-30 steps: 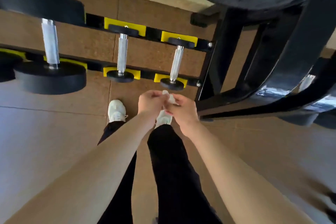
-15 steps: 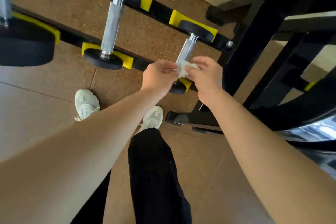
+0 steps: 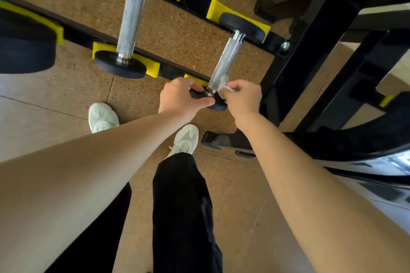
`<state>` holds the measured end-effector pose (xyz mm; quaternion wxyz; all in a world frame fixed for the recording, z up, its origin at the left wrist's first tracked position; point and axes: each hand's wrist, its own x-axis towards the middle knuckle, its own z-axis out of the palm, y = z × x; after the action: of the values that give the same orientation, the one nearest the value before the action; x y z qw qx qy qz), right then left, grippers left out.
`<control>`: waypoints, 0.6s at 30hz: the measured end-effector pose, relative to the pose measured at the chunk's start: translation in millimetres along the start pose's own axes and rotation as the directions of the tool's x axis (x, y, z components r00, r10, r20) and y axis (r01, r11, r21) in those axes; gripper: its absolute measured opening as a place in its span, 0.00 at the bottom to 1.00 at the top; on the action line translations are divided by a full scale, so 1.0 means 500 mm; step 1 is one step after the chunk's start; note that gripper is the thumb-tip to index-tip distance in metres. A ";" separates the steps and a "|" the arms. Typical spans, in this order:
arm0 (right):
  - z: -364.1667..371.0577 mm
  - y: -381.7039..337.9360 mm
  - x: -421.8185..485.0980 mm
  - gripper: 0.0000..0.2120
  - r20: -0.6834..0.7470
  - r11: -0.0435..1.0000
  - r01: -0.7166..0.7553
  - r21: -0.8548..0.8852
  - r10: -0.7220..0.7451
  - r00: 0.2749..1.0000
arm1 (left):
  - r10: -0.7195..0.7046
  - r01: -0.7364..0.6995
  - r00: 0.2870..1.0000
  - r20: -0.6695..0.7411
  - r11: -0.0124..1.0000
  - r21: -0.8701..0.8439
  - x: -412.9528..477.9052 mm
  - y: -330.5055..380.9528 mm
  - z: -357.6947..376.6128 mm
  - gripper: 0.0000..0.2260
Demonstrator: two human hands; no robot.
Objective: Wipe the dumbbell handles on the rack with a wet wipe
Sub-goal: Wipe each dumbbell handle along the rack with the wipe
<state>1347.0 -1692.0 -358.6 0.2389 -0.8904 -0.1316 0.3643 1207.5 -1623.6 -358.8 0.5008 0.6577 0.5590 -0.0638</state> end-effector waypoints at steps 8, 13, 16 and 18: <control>-0.010 -0.085 0.028 0.03 -0.230 0.840 0.505 -0.199 -0.541 0.809 | 0.027 -0.027 0.999 0.037 1.000 0.003 0.009 -0.005 -0.005 0.17; 0.021 -0.043 0.014 0.03 -0.026 0.680 0.597 -0.425 -0.669 0.743 | 0.029 -0.031 0.997 0.066 0.999 0.021 0.014 -0.001 -0.012 0.16; 0.020 -0.021 -0.005 0.06 0.206 0.646 0.617 -0.449 -0.597 0.775 | 0.051 -0.054 0.996 0.072 0.998 0.033 0.016 -0.002 -0.013 0.15; 0.009 -0.021 -0.006 0.04 0.192 0.699 0.583 -0.414 -0.559 0.807 | 0.052 -0.053 0.997 0.062 0.998 0.029 0.015 -0.005 -0.012 0.15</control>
<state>1341.3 -1682.8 -354.1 0.1221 -0.8260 -0.4883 0.2538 1205.3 -1614.7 -362.2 0.5092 0.6775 0.5248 -0.0794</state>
